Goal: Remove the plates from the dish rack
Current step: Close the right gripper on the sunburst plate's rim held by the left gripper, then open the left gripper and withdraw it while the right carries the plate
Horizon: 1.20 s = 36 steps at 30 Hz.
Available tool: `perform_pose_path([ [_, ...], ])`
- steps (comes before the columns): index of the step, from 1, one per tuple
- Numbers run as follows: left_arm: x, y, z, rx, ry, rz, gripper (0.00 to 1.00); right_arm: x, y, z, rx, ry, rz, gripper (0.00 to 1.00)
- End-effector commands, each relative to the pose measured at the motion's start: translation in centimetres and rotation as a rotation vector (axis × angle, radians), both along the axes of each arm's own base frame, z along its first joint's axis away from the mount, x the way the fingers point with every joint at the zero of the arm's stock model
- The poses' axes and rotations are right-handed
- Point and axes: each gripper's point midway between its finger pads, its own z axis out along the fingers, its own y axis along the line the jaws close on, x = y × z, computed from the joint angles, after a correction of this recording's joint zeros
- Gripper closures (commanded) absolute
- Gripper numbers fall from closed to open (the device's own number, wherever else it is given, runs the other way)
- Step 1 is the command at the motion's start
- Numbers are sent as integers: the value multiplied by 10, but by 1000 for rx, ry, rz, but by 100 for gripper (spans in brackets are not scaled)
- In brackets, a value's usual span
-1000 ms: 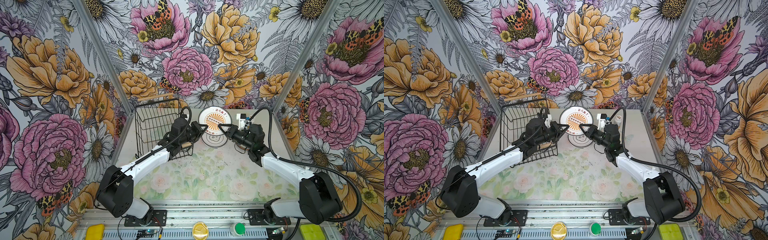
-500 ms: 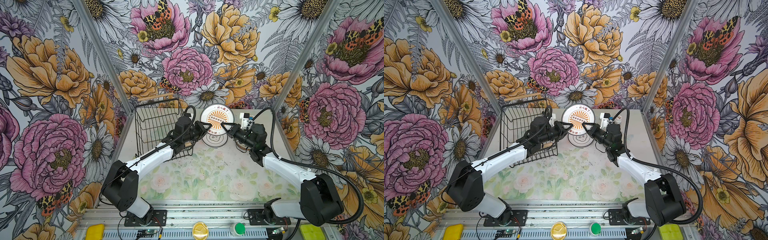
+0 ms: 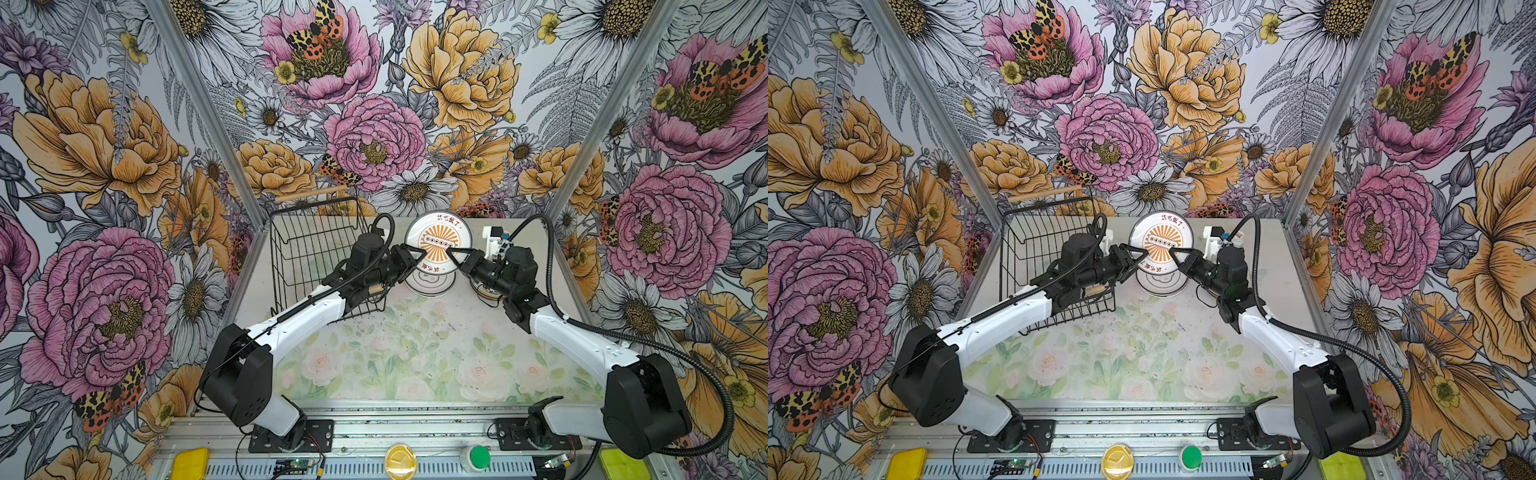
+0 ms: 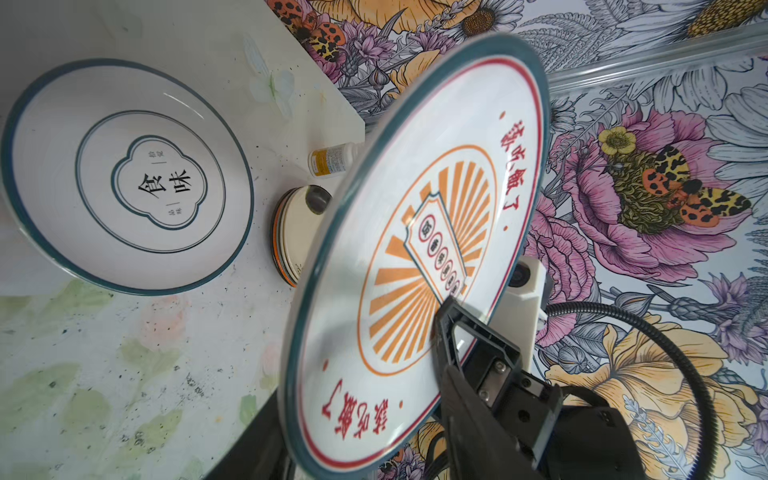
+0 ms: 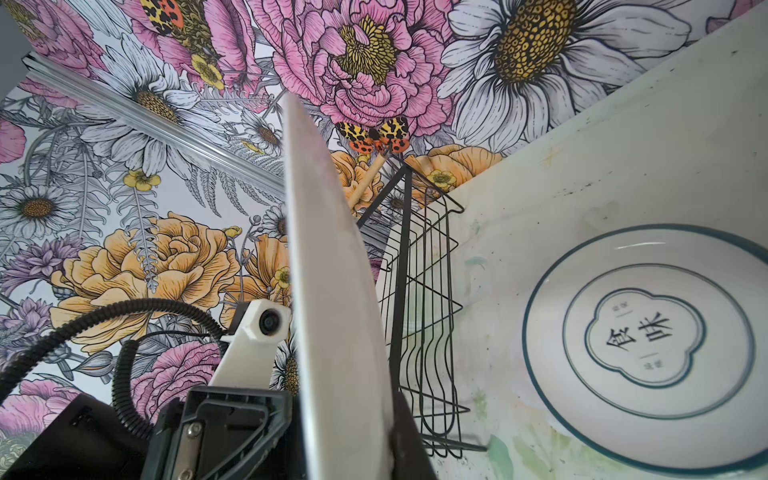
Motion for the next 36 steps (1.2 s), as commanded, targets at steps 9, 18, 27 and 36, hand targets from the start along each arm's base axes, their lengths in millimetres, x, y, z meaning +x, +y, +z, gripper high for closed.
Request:
perform_pose_path([
  [9,-17,114,47,314,-161,157,39,8,-48,93,-478,-369,-103,100],
  [18,-47,253,57,514,-164,461,10,17,-106,97,-642,-342,-329,100],
  [27,-52,307,51,582,-141,625,1,7,-140,8,-583,-7,-498,100],
  [36,-56,333,59,682,-171,752,1,-4,-130,-72,-418,324,-507,100],
])
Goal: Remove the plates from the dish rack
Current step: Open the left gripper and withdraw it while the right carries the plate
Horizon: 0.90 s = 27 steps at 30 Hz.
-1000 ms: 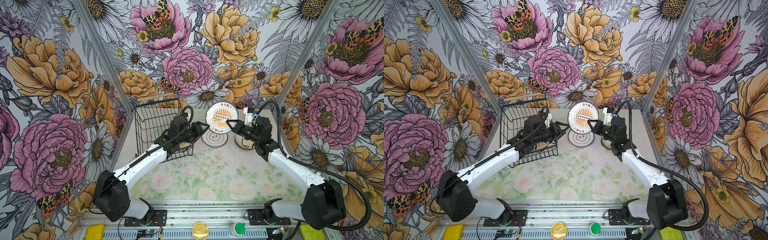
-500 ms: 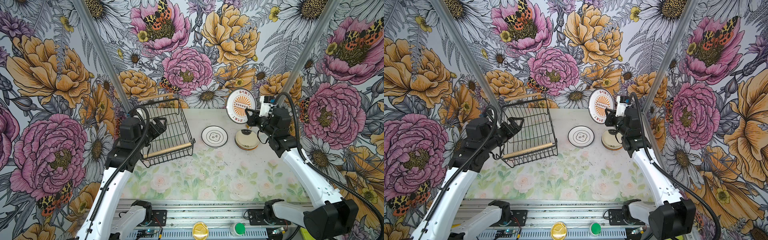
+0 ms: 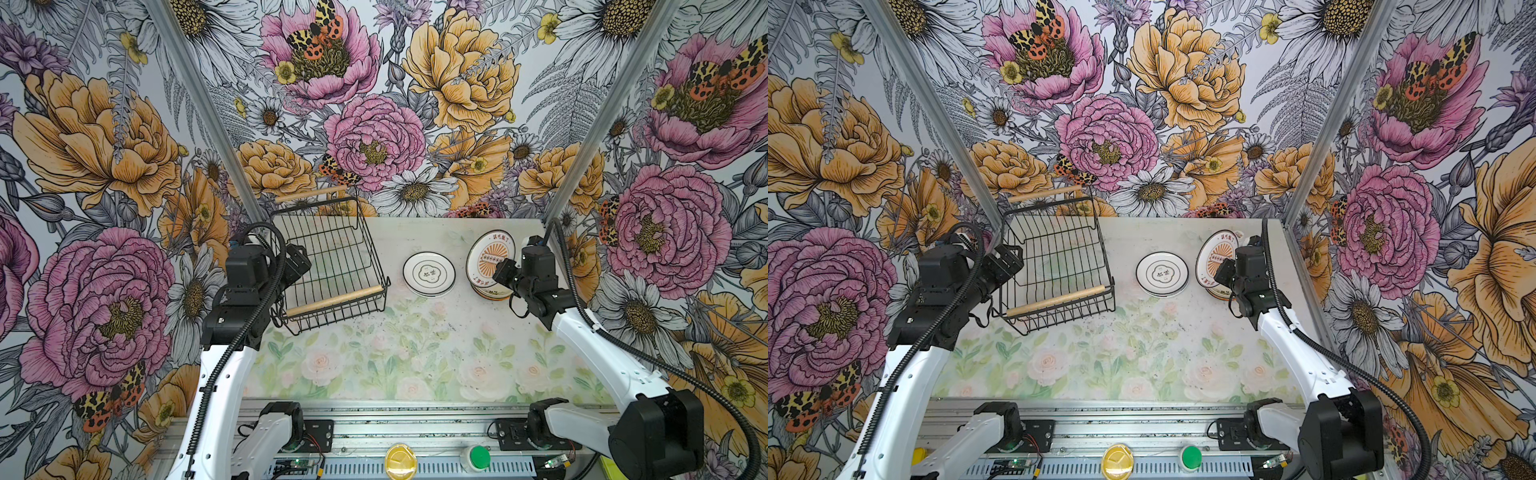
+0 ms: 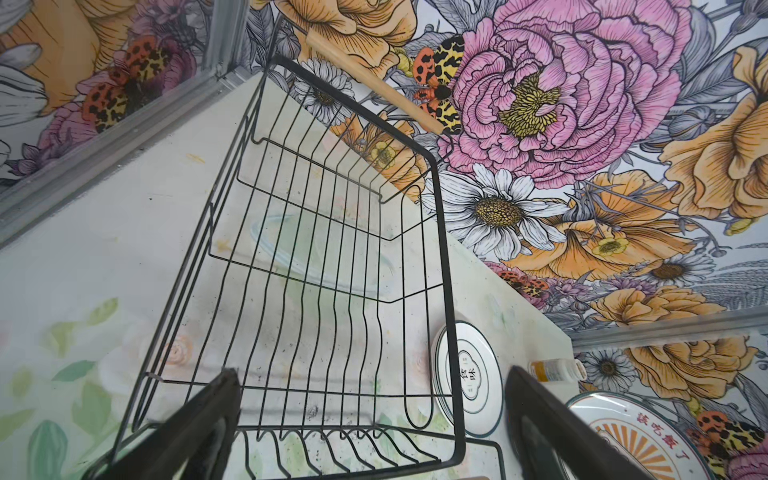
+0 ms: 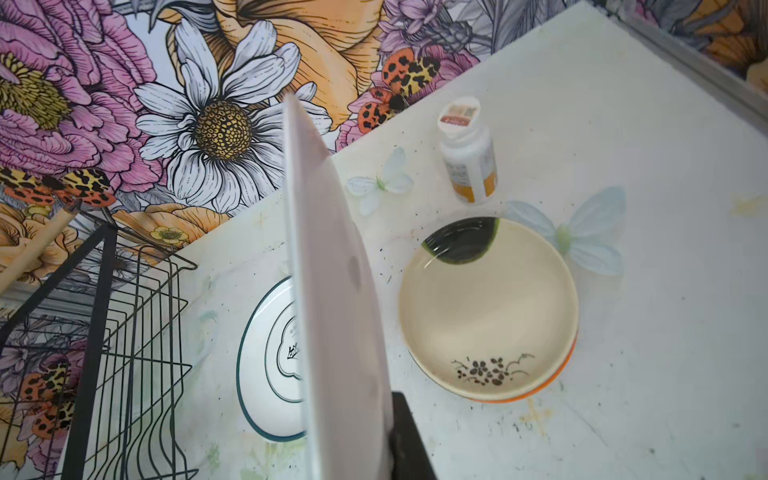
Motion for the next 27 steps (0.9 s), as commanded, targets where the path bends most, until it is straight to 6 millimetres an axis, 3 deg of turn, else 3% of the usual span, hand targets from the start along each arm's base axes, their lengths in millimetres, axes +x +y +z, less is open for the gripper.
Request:
perform_pose_path([
  [1,-5,14,4,76,-26,58,1,6,11,-5,122,25,-58,100],
  [27,12,-3,-14,63,-52,-1,1,55,91,-73,403,203,55,100],
])
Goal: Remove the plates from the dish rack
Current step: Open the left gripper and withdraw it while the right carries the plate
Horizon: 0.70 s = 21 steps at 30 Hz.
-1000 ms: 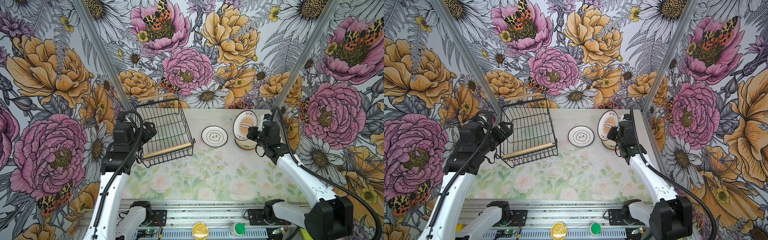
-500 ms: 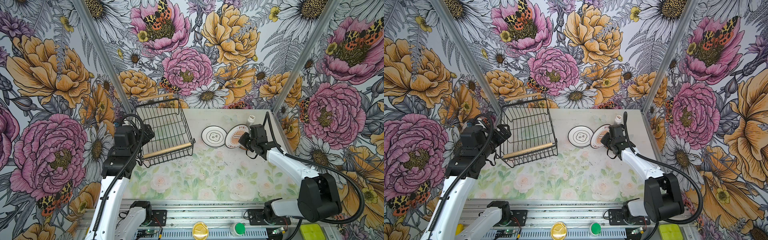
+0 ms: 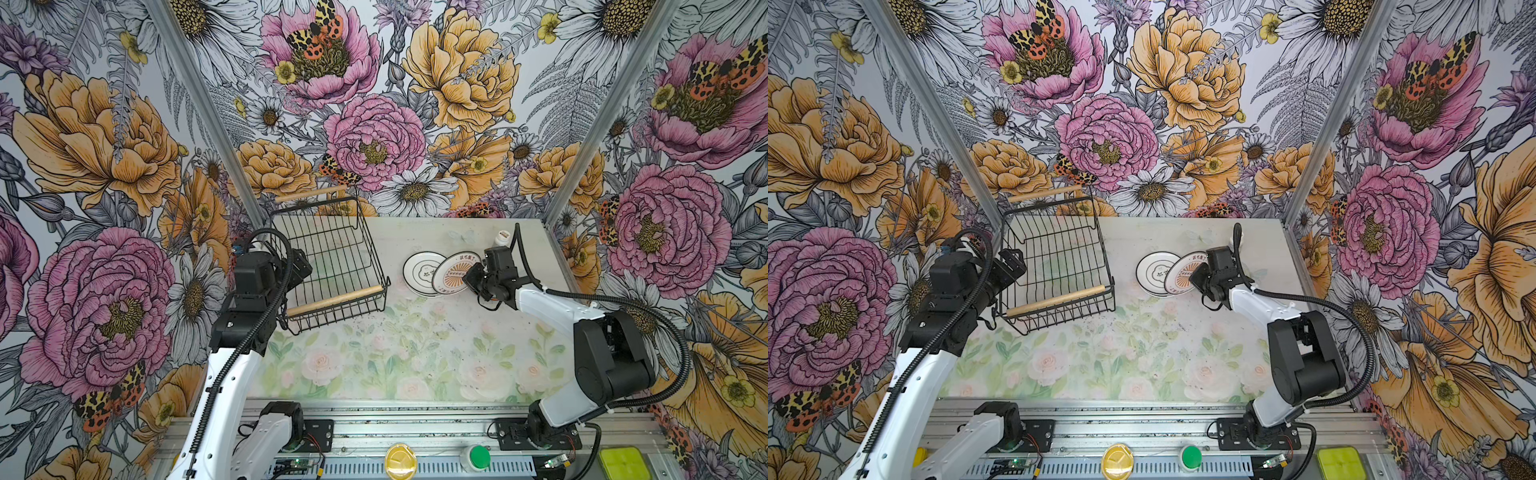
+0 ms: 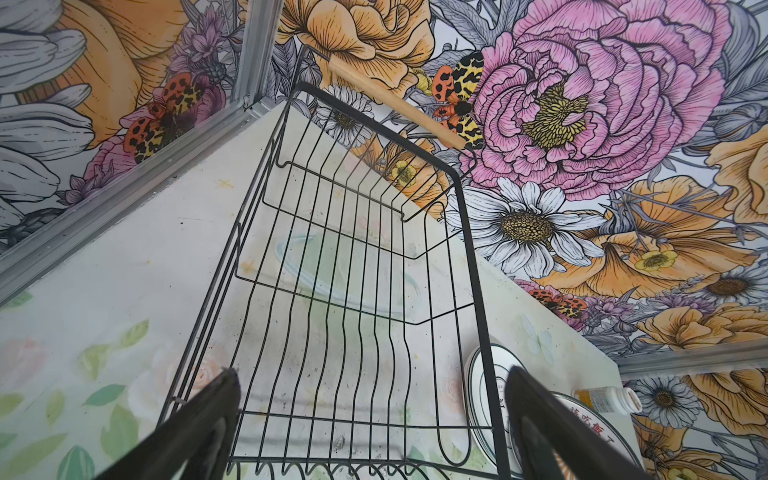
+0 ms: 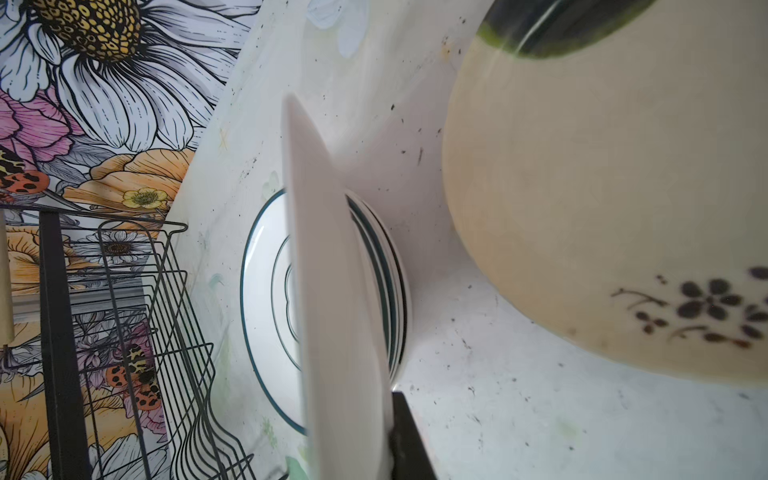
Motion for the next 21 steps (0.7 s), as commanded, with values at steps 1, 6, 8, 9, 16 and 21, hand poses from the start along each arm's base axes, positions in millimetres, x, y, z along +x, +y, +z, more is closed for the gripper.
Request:
perform_pose_path([
  [1,5,-7,3,-4,-24,-33,1,21,20,23,93,-85,23,100],
  [6,5,-7,2,1,-27,-33,1,26,30,11,136,-61,36,100],
  [8,5,-7,1,0,-26,-34,1,26,34,5,151,-45,44,100],
  [9,6,-7,-1,1,-22,-34,1,28,36,4,157,-42,49,100],
  [16,9,-8,-6,1,-11,-38,1,30,45,-4,166,-10,79,96],
  [21,12,-10,-9,-2,-5,-48,1,32,55,-11,183,13,110,74],
])
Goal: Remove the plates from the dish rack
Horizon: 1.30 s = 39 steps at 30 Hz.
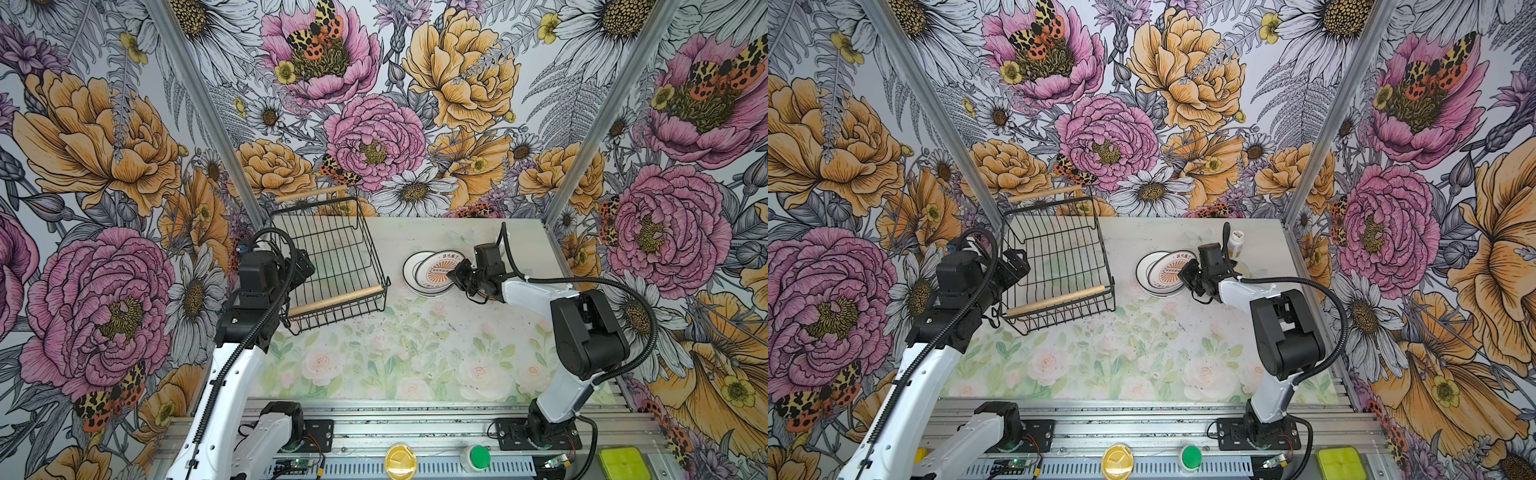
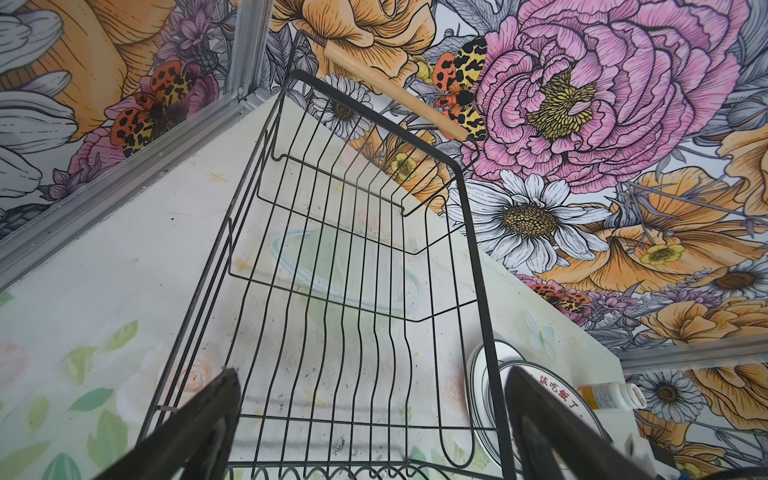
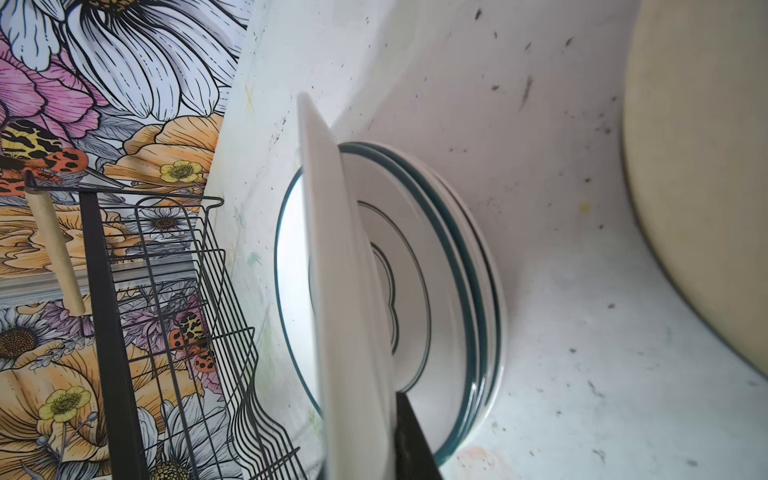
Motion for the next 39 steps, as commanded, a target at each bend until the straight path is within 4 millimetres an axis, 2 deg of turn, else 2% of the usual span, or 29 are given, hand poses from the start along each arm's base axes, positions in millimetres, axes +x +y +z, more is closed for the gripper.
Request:
perform_pose_path([
  [1,5,-7,0,-1,-13,-38,1,6,13,4,22,-12,39,72],
  [3,5,-8,-1,-1,-10,-41,1,7,16,4,21,-13,47,66],
  [8,6,-7,-5,3,-4,-42,1,7,21,4,-4,-1,71,60],
  [18,5,-10,-4,0,-8,-55,1,0,26,-11,-88,76,119,52],
  [23,5,-9,-7,-3,-1,-50,1,-1,33,-3,-118,74,148,49],
  [29,6,-10,-9,-4,5,-60,1,-7,42,-5,-143,99,184,46],
  [39,5,-10,-9,-10,5,-67,1,-20,33,-15,-246,143,196,38],
])
